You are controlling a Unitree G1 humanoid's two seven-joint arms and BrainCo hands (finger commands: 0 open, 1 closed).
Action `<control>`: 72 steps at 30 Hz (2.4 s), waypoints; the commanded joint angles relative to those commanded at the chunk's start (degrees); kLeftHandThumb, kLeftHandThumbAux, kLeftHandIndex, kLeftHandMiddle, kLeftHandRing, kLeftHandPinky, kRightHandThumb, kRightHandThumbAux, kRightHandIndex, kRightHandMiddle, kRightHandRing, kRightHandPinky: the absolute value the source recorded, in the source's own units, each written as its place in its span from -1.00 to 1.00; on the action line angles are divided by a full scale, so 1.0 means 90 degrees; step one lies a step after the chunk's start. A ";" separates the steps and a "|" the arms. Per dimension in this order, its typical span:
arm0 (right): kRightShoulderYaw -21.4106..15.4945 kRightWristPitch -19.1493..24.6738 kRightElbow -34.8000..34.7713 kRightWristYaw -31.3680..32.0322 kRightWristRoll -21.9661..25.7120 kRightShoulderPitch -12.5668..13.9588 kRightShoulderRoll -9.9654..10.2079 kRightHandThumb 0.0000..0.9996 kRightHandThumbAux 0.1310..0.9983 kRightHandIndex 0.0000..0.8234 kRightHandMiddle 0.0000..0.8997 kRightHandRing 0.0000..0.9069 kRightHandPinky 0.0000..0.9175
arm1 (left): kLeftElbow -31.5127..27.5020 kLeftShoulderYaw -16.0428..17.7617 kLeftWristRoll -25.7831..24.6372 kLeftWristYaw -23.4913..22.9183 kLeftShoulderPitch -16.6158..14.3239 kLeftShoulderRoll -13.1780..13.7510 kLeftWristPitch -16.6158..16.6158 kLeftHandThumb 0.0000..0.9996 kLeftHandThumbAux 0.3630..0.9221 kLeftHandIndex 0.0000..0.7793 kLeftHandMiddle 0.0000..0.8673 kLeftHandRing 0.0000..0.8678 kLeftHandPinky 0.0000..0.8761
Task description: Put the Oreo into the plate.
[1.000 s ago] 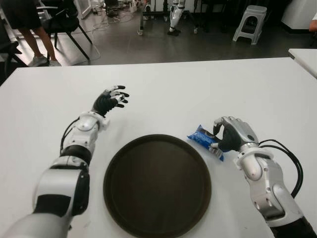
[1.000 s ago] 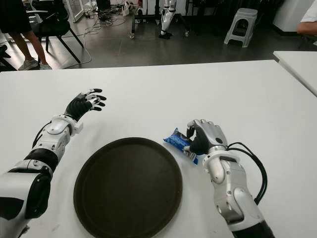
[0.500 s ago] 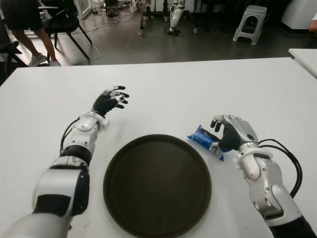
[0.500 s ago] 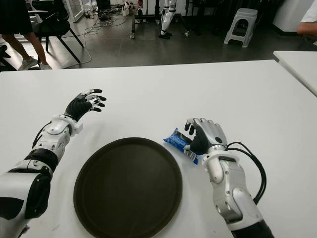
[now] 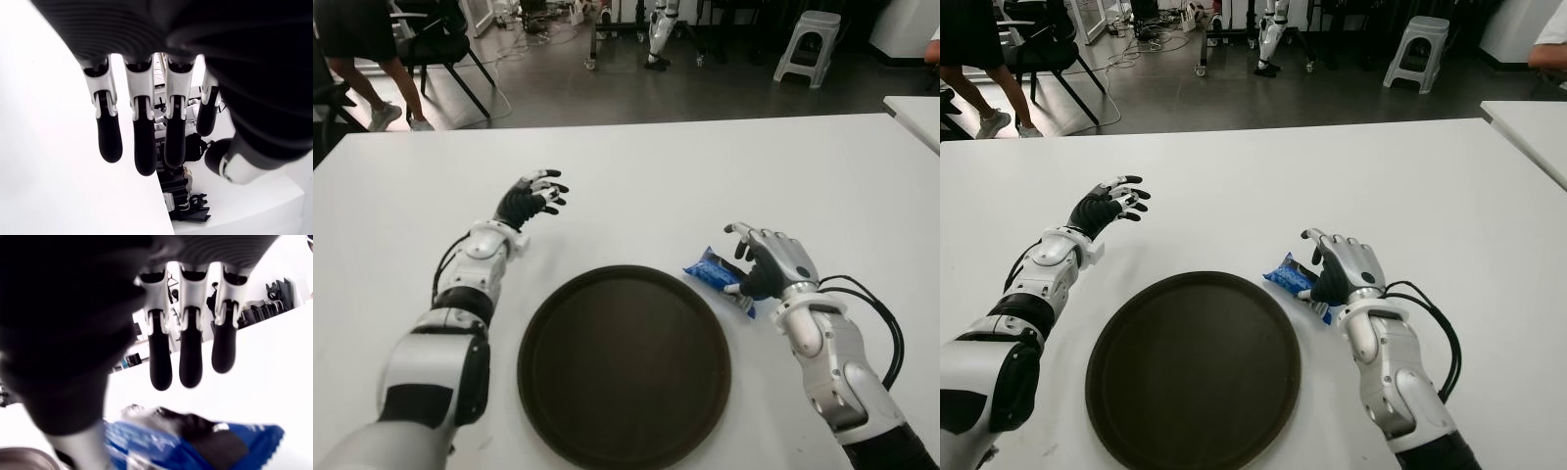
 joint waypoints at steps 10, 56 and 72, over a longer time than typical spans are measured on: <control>0.0114 0.0098 0.0044 0.0392 0.0001 -0.0070 -0.0070 -1.00 0.48 -1.00 -0.99 -0.99 -0.99 | 0.0014 0.0024 -0.0009 0.0011 -0.0017 -0.0008 0.0045 -0.81 -0.06 -0.41 -0.17 -0.13 -0.12; 0.0433 -0.0138 0.0210 0.0642 -0.0160 -0.0159 -0.0385 -1.00 0.44 -1.00 -1.00 -1.00 -1.00 | 0.0005 0.0014 0.0062 0.0138 -0.0048 -0.0099 0.0032 -0.81 -0.01 -0.41 -0.19 -0.16 -0.15; 0.0660 0.0123 -0.0007 0.0942 -0.0411 -0.0149 -0.0263 -1.00 0.41 -1.00 -1.00 -1.00 -1.00 | -0.0010 0.0034 0.0034 0.0130 -0.0041 -0.0116 0.0008 -0.82 0.04 -0.44 -0.18 -0.13 -0.10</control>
